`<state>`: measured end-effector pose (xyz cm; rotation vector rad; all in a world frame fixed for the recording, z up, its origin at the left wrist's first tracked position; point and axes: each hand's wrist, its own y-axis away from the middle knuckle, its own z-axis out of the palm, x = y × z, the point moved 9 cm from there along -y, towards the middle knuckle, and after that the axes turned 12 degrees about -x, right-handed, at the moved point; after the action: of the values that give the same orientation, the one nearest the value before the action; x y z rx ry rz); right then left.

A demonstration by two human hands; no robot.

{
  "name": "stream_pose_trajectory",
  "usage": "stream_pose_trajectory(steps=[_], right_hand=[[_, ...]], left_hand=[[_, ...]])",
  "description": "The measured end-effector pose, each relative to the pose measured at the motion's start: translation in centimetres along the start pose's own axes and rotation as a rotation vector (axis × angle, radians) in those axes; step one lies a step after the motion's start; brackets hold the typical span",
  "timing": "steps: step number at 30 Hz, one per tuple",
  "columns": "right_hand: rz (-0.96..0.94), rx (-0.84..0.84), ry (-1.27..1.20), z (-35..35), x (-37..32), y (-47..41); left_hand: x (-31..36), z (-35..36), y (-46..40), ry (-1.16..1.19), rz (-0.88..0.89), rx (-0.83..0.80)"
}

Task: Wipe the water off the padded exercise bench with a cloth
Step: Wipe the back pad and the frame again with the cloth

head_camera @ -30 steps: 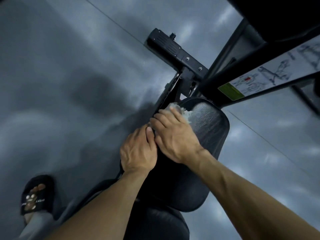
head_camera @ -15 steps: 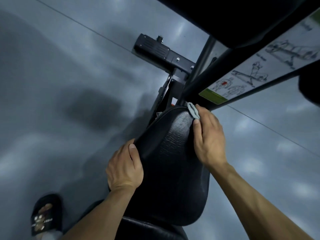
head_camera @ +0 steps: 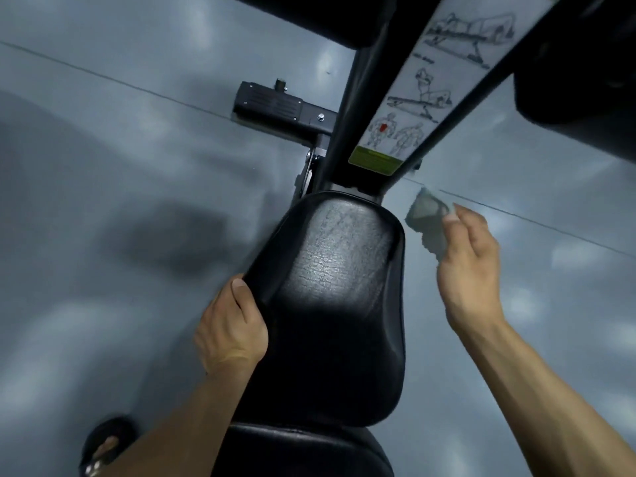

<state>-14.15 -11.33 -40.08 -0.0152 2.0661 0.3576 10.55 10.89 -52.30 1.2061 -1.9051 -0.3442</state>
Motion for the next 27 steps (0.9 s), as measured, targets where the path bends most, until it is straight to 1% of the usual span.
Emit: stream_pose_trajectory(steps=[2, 4, 6, 8, 12, 14, 17, 19, 21, 22, 25, 26, 27], right_hand=[[-0.052, -0.048, 0.06, 1.5, -0.2, 0.9], [-0.144, -0.166, 0.162, 3.9, -0.3, 2.3], [-0.293, -0.299, 0.353, 6.4, 0.0, 4.7], [-0.404, -0.389, 0.563, 8.3, 1.5, 7.8], [-0.375, -0.46, 0.837, 10.3, 5.5, 12.9], [-0.361, -0.489, 0.953, 10.8, 6.0, 13.4], [-0.377, -0.447, 0.949, 11.6, 4.0, 8.3], [-0.312, -0.353, 0.925, 11.6, 1.9, 3.8], [-0.246, -0.291, 0.871, 11.8, 1.5, 2.9], [-0.245, -0.282, 0.866, 12.1, 2.1, 4.6], [-0.301, -0.404, 0.961, 13.0, 5.8, 14.7], [-0.324, -0.445, 0.982, 12.4, 6.6, 17.1], [-0.338, -0.475, 0.994, 11.7, 7.1, 17.5]], left_hand=[[-0.1, 0.0, 0.1, -0.004, -0.006, -0.002], [0.0, 0.0, 0.3, -0.022, 0.011, -0.001], [0.1, -0.1, 0.4, -0.028, 0.028, 0.009], [0.1, -0.2, 0.5, -0.026, 0.028, 0.015], [0.2, -0.1, 0.3, -0.032, 0.033, 0.03], [0.1, -0.2, 0.4, -0.033, 0.039, 0.04], [0.0, 0.1, 0.2, -0.04, 0.047, 0.062], [-0.2, 0.1, 0.1, -0.044, 0.049, 0.073], [-0.4, 0.1, 0.0, -0.03, 0.035, 0.079], [-0.4, 0.1, -0.1, -0.028, 0.02, 0.075], [-0.4, 0.2, 0.0, -0.017, -0.005, 0.062], [-0.3, 0.1, 0.0, -0.01, -0.001, 0.067], [-0.4, 0.0, 0.0, -0.007, 0.006, 0.074]])
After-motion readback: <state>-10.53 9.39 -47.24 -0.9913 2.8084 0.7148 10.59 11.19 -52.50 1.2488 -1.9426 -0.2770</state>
